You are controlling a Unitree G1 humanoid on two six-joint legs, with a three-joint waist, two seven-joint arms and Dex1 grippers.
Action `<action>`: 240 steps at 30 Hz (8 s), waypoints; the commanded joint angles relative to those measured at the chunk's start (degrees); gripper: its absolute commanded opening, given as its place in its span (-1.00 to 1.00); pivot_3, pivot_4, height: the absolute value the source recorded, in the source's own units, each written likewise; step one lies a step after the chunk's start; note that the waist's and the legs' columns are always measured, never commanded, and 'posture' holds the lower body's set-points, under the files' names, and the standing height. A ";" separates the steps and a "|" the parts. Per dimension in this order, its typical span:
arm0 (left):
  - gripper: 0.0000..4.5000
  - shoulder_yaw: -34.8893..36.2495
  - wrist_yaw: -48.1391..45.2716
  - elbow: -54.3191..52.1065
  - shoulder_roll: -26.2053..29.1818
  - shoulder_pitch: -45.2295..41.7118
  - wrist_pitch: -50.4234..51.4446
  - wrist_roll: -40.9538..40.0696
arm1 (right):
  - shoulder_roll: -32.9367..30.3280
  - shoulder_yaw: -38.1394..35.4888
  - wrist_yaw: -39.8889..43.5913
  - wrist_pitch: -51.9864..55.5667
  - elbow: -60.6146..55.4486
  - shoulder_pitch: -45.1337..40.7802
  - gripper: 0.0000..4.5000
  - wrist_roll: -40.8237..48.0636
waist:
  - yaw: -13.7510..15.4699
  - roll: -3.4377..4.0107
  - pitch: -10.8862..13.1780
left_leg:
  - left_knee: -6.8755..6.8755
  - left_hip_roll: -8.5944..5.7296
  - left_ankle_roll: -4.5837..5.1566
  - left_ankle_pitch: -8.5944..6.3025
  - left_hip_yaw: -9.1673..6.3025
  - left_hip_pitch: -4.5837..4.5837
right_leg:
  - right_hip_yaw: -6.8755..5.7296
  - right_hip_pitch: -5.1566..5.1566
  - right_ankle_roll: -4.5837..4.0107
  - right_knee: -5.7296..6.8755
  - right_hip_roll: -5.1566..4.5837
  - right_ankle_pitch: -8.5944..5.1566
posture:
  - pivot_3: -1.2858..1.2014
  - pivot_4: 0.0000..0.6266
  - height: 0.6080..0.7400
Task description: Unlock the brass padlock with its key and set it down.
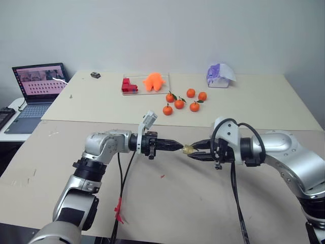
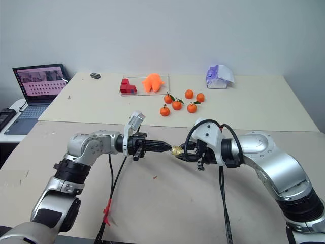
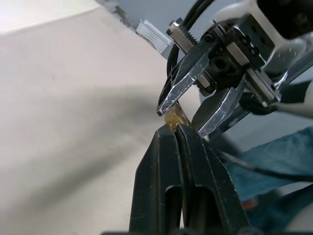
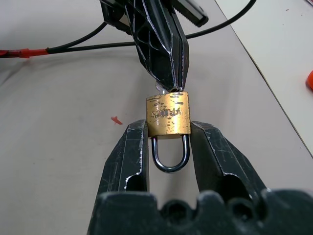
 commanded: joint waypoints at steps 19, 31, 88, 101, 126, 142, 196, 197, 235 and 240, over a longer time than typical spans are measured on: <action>-0.97 -2.84 -4.85 -4.25 0.61 1.76 -15.19 6.45 | -0.28 -2.08 -0.73 -0.98 -0.94 -1.80 -0.62 0.38 | -0.04 0.00 0.00 | 0.01 0.00 0.10 -0.01 0.00 -0.16 | 0.00 0.00 0.00 0.00 0.01 0.00 | 0.03 -0.52 0.35; -0.97 -1.79 -6.97 -7.00 1.22 2.60 -14.28 4.39 | -0.39 -1.90 -0.63 -1.03 -0.84 -1.91 -0.62 0.35 | -0.04 0.01 0.00 | 0.02 0.00 0.11 -0.01 -0.01 -0.13 | -0.01 0.01 0.03 0.02 0.02 -0.02 | 0.03 -0.52 0.35; 0.34 11.53 13.64 3.26 -6.54 -4.67 26.94 -10.34 | -0.22 -1.37 -0.49 -0.79 -0.67 -2.77 -0.62 0.10 | -0.08 0.06 -0.04 | 0.14 -0.01 0.29 -0.05 -0.10 -0.08 | -0.03 0.01 0.35 0.15 0.05 -0.20 | 0.03 -0.52 0.35; 0.34 6.93 11.54 4.30 -6.20 -5.18 24.48 -9.06 | -0.79 -2.31 -1.08 0.00 -1.78 -2.07 -0.62 0.77 | -0.05 0.06 -0.04 | 0.14 -0.02 0.28 -0.04 -0.10 -0.08 | -0.02 0.01 0.35 0.12 0.05 -0.20 | 0.03 -0.52 0.35; -1.00 6.98 9.18 3.58 -5.87 -5.12 24.55 -10.85 | -1.51 -2.27 -1.18 -0.11 -1.94 -1.62 -0.62 1.24 | -0.06 0.06 -0.04 | 0.12 -0.02 0.29 -0.05 -0.10 -0.09 | -0.02 0.01 0.37 0.08 0.05 -0.21 | 0.03 -0.52 0.35; -1.00 6.31 7.45 6.34 -2.50 -6.05 22.48 -8.62 | -2.31 -15.91 -2.58 12.50 -2.08 -5.97 0.55 19.66 | -0.11 0.07 -0.03 | 0.02 -0.02 0.28 -0.04 -0.10 -0.15 | -0.01 0.06 0.27 0.09 0.05 -0.16 | 0.03 -0.52 0.35; -1.00 8.23 10.01 3.22 -3.71 -6.99 25.54 -10.62 | 0.31 -6.08 -4.54 0.99 0.22 2.64 -0.99 7.76 | -0.03 0.11 -0.05 | 0.06 -0.05 0.24 -0.01 -0.13 -0.39 | -0.01 0.04 0.40 0.02 0.04 -0.24 | 0.03 -0.52 0.35; -1.00 8.25 10.08 3.21 -3.76 -6.94 25.44 -10.60 | 0.51 -5.95 -4.54 0.98 0.22 2.65 -0.99 7.75 | -0.03 0.11 -0.05 | 0.06 -0.05 0.24 -0.01 -0.13 -0.39 | -0.01 0.04 0.40 0.02 0.04 -0.24 | 0.03 -0.52 0.35; -1.00 3.96 15.33 3.31 -3.90 -2.56 32.62 -8.55 | 0.09 -16.65 -11.32 10.41 -4.90 -1.80 1.00 28.95 | -0.02 0.15 -0.07 | 0.01 -0.05 0.22 0.00 -0.14 -0.27 | 0.01 0.11 0.40 0.03 0.03 -0.24 | 0.03 -0.52 0.35; -1.00 6.92 23.76 3.81 -9.43 -1.07 34.89 -7.38 | 1.34 -18.02 -15.78 11.32 -5.10 -1.40 1.00 32.27 | 0.02 0.15 -0.07 | 0.02 -0.05 0.22 0.00 -0.15 -0.35 | 0.01 0.11 0.40 0.01 0.02 -0.24 | 0.03 -0.52 0.35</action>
